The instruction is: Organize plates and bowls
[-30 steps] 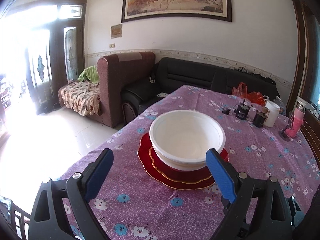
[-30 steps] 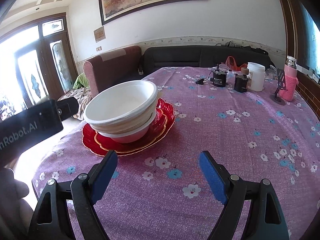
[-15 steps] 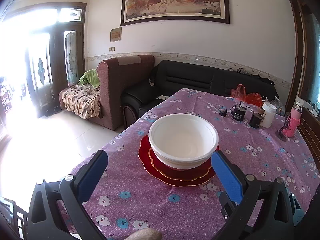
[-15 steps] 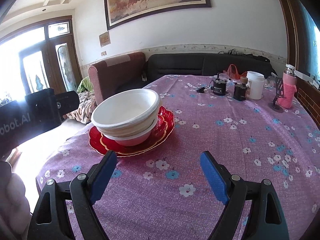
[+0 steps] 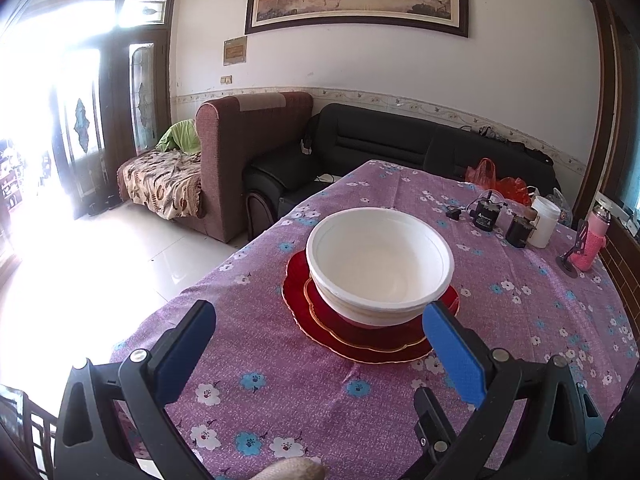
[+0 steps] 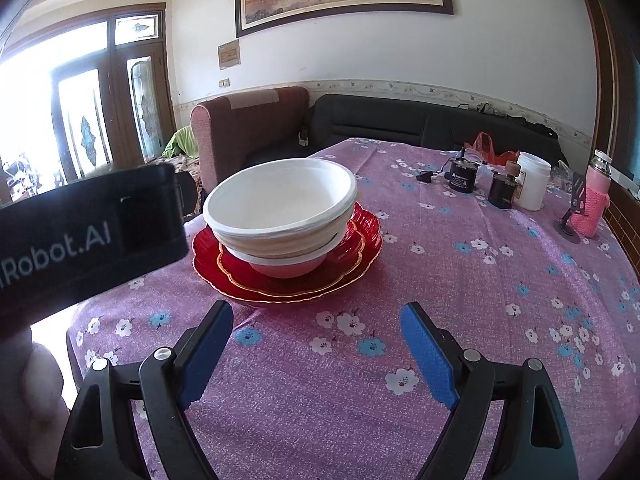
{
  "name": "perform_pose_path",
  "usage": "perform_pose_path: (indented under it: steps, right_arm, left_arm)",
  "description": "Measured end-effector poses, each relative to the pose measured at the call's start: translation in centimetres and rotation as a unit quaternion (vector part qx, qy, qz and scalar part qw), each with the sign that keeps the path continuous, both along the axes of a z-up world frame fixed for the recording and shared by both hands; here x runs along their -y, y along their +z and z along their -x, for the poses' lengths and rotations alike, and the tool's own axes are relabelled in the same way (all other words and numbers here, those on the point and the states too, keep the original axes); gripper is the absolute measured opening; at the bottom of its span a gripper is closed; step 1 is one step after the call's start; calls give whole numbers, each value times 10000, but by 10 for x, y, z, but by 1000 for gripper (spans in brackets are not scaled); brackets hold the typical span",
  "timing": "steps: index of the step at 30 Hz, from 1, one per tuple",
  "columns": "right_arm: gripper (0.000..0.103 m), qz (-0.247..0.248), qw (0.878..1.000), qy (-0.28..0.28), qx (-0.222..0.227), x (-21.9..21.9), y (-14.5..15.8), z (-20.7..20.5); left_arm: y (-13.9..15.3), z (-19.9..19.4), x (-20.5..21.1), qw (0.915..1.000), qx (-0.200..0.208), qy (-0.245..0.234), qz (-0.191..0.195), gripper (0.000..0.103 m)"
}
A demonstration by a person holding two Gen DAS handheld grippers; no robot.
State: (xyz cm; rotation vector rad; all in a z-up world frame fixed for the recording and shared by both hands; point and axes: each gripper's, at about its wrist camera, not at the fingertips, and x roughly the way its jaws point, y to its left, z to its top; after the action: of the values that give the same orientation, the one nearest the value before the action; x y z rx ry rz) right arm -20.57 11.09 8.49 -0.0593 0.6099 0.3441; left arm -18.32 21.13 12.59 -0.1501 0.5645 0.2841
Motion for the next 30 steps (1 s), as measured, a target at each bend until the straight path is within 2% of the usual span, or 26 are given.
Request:
perform_pose_path:
  steps: [7, 15, 30]
  right_arm:
    - [89, 1, 9999, -94, -70, 0, -5, -6]
    - [89, -225, 9991, -318, -181, 9, -11, -11]
    - [89, -218, 9992, -284, -171, 12, -9, -17]
  left_arm:
    - [-8, -4, -3, 9999, -99, 65, 46, 103]
    - [-17, -9, -1, 9997, -256, 2, -9, 103]
    - [-23, -20, 9, 9989, -437, -85, -114, 103]
